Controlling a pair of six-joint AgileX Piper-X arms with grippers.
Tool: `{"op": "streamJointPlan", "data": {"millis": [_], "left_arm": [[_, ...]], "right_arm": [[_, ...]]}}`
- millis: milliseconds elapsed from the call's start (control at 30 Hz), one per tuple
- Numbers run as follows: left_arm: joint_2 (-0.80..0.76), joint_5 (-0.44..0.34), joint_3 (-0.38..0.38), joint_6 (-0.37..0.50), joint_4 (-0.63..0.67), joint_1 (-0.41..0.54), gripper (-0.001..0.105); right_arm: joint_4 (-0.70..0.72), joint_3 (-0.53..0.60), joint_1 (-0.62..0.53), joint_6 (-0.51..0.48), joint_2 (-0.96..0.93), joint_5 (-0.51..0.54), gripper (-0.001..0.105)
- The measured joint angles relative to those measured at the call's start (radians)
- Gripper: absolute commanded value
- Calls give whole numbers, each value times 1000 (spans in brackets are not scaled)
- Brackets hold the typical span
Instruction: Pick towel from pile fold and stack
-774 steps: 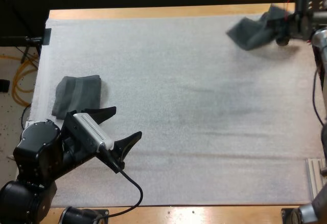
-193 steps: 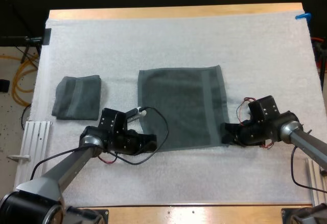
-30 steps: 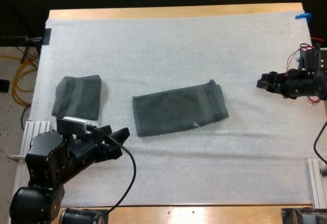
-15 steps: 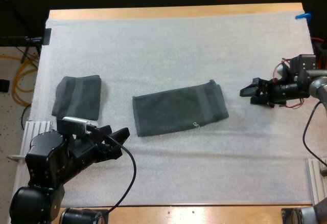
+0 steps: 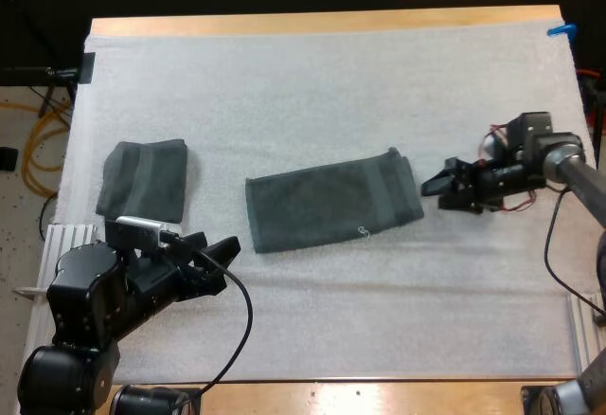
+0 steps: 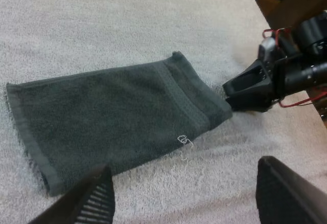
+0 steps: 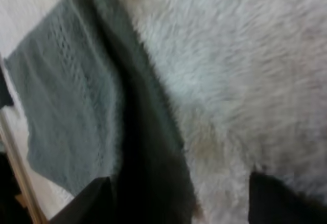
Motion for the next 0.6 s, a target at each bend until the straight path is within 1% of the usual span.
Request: {"op": "streamJointPlan", "data": {"millis": [267,333,500,533,600], "left_arm": [[0,7,0,0,0,0,58],[0,10,0,0,0,0,58],[0,10,0,0,0,0,58],[0,10,0,0,0,0,58],[0,10,0,0,0,0,58]], "right_arm": [[-11,-5,74,18,5,-15,58],[-14,-5,85,29,9,-35,58],[-19,-5,89,62,11,-39,58],[-19,-5,89,69,11,-39,57],[-19,-5,89,80,11,-38,52]]}}
